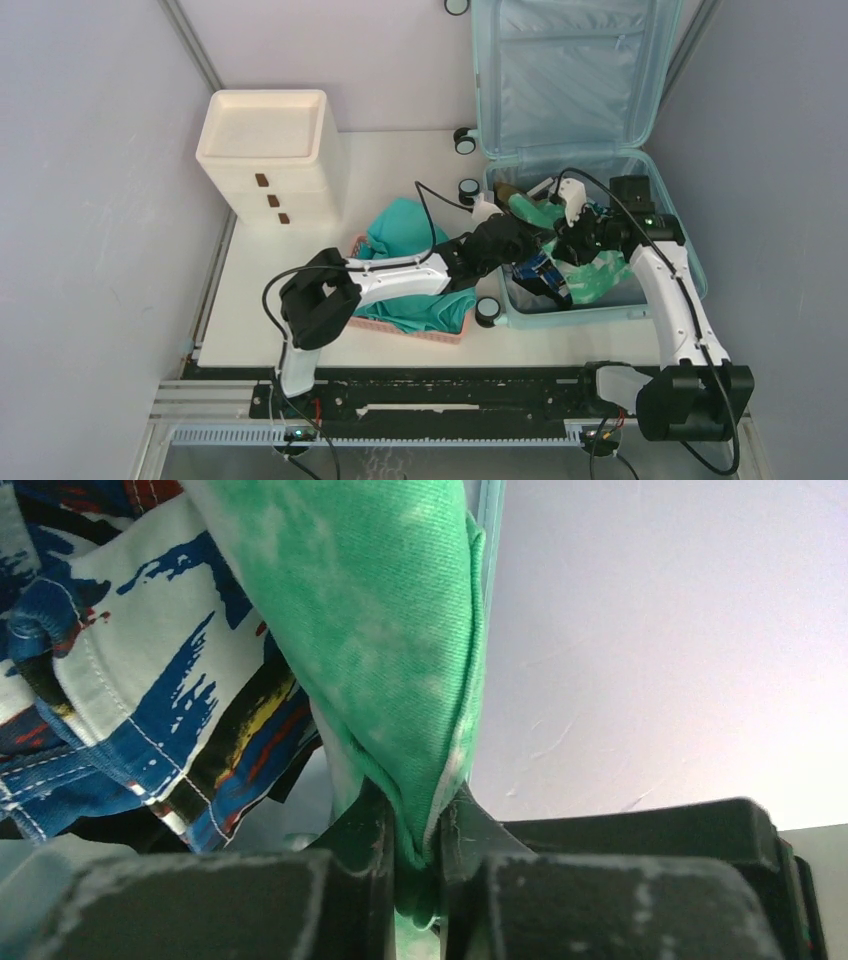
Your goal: Open, take out, and arrange the luggage
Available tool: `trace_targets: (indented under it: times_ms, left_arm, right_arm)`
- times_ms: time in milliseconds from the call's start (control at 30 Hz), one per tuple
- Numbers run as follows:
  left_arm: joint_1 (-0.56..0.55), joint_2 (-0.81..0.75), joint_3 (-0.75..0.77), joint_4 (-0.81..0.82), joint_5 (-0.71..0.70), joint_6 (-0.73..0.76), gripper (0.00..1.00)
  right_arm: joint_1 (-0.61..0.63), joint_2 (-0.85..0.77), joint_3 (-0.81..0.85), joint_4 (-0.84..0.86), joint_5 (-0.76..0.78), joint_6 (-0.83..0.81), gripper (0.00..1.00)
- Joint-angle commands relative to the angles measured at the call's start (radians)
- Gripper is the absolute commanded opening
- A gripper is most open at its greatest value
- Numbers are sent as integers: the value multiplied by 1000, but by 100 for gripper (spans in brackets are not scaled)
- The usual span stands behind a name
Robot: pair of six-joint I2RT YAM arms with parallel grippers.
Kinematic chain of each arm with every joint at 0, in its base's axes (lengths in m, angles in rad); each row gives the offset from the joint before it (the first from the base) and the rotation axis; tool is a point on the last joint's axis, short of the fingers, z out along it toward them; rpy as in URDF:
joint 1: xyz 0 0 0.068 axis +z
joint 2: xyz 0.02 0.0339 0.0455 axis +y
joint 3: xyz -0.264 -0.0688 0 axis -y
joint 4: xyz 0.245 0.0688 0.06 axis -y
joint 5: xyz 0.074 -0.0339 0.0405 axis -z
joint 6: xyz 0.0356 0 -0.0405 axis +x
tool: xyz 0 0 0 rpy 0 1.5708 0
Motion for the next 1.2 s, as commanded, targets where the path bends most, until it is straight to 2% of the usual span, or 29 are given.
trace_targets:
  times_ms: [0, 167, 267, 433, 667, 900, 1167]
  left_arm:
    - [16, -78, -56, 89, 32, 111, 2]
    - [39, -145, -125, 107, 103, 267, 0]
    - [58, -169, -142, 114, 163, 366, 0]
    - [92, -237, -169, 137, 257, 555, 0]
    - [123, -350, -163, 29, 367, 713, 0]
    - [149, -391, -91, -120, 508, 803, 0]
    - [205, -476, -35, -256, 620, 837, 0]
  right_arm:
    - [-70, -85, 87, -86, -260, -25, 40]
    - [-166, -113, 194, -243, -384, -91, 63]
    - [-188, -140, 218, -266, -410, -89, 69]
    - [-239, -173, 193, -151, -391, 69, 69]
    - [-468, -167, 50, 101, -538, 303, 67]
    - [-474, -148, -34, 136, -455, 287, 67]
    - [-473, -151, -48, 131, -464, 279, 67]
